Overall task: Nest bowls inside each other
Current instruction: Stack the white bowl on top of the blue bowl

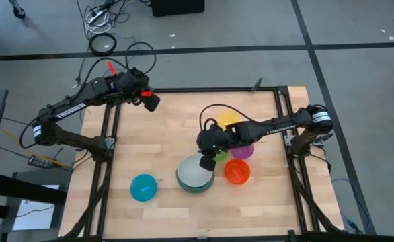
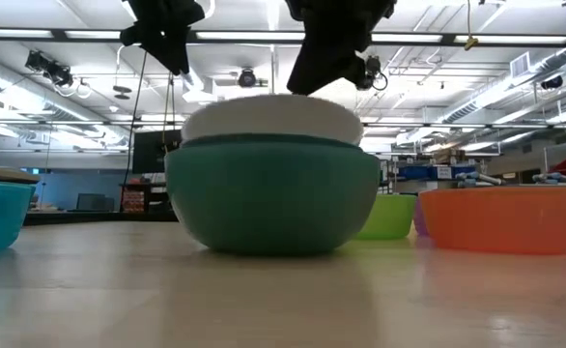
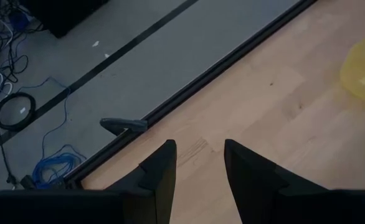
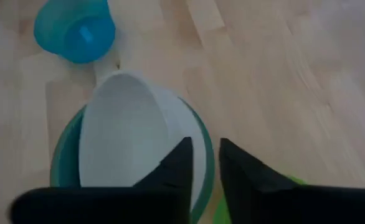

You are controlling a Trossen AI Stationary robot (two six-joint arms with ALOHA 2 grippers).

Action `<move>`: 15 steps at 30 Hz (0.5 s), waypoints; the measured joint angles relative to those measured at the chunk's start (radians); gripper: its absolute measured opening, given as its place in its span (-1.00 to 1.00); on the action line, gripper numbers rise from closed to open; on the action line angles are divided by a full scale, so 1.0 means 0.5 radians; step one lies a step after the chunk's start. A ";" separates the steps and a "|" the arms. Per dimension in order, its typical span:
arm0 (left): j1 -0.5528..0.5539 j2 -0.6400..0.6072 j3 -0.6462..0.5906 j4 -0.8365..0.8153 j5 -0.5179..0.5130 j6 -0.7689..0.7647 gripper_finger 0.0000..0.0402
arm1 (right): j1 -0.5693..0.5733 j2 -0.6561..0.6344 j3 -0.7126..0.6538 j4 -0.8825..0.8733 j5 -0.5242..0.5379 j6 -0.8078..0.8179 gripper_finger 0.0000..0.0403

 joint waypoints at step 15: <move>-0.044 -0.001 0.001 -0.183 0.048 -0.048 -0.28 | -0.054 -0.106 0.002 -0.984 0.858 0.137 -0.23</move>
